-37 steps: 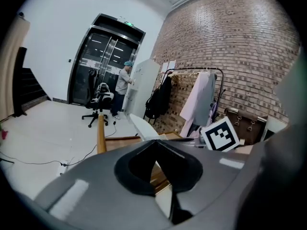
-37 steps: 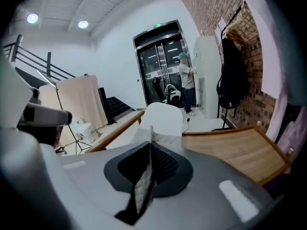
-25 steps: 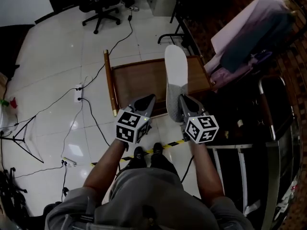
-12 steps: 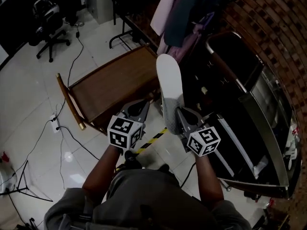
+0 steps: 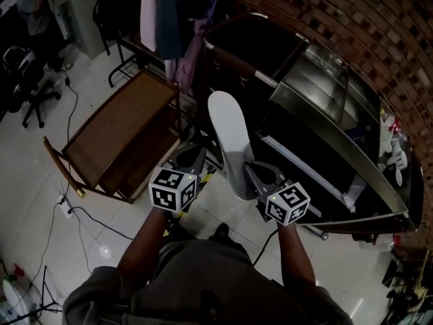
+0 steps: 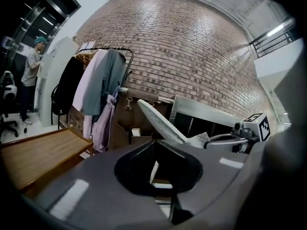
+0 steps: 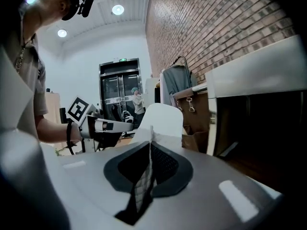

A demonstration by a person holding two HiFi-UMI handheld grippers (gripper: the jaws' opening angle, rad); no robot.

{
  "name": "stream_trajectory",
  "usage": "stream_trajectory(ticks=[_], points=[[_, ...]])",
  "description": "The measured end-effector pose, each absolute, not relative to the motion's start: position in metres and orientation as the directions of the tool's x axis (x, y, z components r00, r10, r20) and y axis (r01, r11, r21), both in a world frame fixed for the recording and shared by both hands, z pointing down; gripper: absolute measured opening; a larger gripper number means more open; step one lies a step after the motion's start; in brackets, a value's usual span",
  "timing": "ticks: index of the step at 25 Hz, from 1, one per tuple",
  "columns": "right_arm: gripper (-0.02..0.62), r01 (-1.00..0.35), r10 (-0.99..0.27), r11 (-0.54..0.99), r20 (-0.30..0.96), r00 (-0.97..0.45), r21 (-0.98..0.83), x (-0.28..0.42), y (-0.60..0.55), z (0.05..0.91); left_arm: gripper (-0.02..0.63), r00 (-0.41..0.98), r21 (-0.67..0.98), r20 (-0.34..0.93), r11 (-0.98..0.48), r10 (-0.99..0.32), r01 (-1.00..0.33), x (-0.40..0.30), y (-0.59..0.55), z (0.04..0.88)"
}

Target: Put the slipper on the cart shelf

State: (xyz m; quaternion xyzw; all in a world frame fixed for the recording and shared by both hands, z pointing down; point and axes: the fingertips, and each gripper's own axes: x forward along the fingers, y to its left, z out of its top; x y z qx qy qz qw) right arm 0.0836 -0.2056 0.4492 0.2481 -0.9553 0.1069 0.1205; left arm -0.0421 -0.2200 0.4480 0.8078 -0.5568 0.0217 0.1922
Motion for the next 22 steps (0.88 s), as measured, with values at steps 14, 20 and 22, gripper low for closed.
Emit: stream_trajectory(ticks=[14,20,22], points=[[0.008,-0.787,-0.698,0.579,0.369,-0.614,-0.215,0.315,-0.197,0.49,0.008,0.637,0.288,0.313,-0.569,-0.704,-0.77,0.186,-0.239,0.472],[0.008,-0.902,-0.809,0.382,0.4,-0.431,-0.2,0.396,-0.221,0.513,0.008,0.705,0.277,0.339,-0.65,-0.623,-0.708,0.251,-0.242,0.484],[0.009,-0.924,-0.831,0.331,0.403,-0.383,-0.193,0.417,-0.234,0.519,0.008,0.719,0.272,0.344,-0.668,-0.604,-0.692,0.267,-0.246,0.486]])
